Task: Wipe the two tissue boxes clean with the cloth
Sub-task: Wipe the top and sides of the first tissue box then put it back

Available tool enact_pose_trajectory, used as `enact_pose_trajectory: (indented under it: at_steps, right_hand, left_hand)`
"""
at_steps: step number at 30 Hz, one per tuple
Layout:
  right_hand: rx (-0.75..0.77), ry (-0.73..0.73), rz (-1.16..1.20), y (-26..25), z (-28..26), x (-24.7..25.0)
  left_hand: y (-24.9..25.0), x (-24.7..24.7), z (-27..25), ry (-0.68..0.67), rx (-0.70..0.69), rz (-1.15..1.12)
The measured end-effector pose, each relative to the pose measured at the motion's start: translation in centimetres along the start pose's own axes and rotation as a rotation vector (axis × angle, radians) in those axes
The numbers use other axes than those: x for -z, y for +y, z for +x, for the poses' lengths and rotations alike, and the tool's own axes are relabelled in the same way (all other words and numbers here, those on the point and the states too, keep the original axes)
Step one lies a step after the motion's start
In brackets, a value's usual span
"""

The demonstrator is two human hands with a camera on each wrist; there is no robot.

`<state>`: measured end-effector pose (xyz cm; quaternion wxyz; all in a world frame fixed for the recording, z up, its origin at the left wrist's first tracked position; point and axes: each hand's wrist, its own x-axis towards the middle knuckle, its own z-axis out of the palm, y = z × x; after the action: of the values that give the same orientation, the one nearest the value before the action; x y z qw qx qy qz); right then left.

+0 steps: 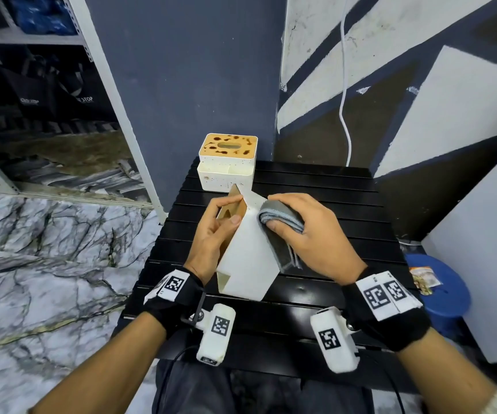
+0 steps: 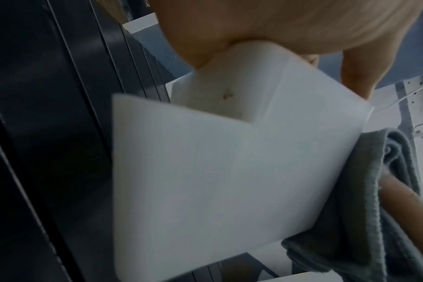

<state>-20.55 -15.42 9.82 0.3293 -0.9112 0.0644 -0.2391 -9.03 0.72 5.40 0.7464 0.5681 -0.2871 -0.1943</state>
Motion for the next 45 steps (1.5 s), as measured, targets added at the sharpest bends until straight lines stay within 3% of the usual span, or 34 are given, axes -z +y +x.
enact_pose_trajectory:
  at_steps: [7, 14, 21, 29, 38, 45]
  right_hand:
    - [0.067, -0.025, -0.067, 0.0, -3.9, -2.8]
    - [0.066, 0.083, -0.036, -0.6, -5.6, -5.0]
    - [0.139, 0.067, -0.220, -1.6, -5.1, -5.5]
    - [-0.090, 0.102, -0.085, 0.3, -3.2, -4.4]
    - [0.033, 0.064, -0.105, -1.0, -4.5, -5.1]
    - [-0.140, 0.141, -0.070, 1.5, -3.5, -4.5]
  left_hand:
    - [-1.4, 0.4, -0.8, 0.116, 0.056, 0.088]
    - [-1.1, -0.1, -1.1, 0.206, 0.041, 0.257]
    - [-0.7, 0.4, -0.3, 0.145, 0.046, 0.186]
    - [-0.8, 0.1, -0.3, 0.154, 0.035, 0.152]
    - [-0.3, -0.6, -0.3, 0.103, 0.037, 0.172]
    - [-0.6, -0.9, -0.3, 0.119, 0.052, 0.133]
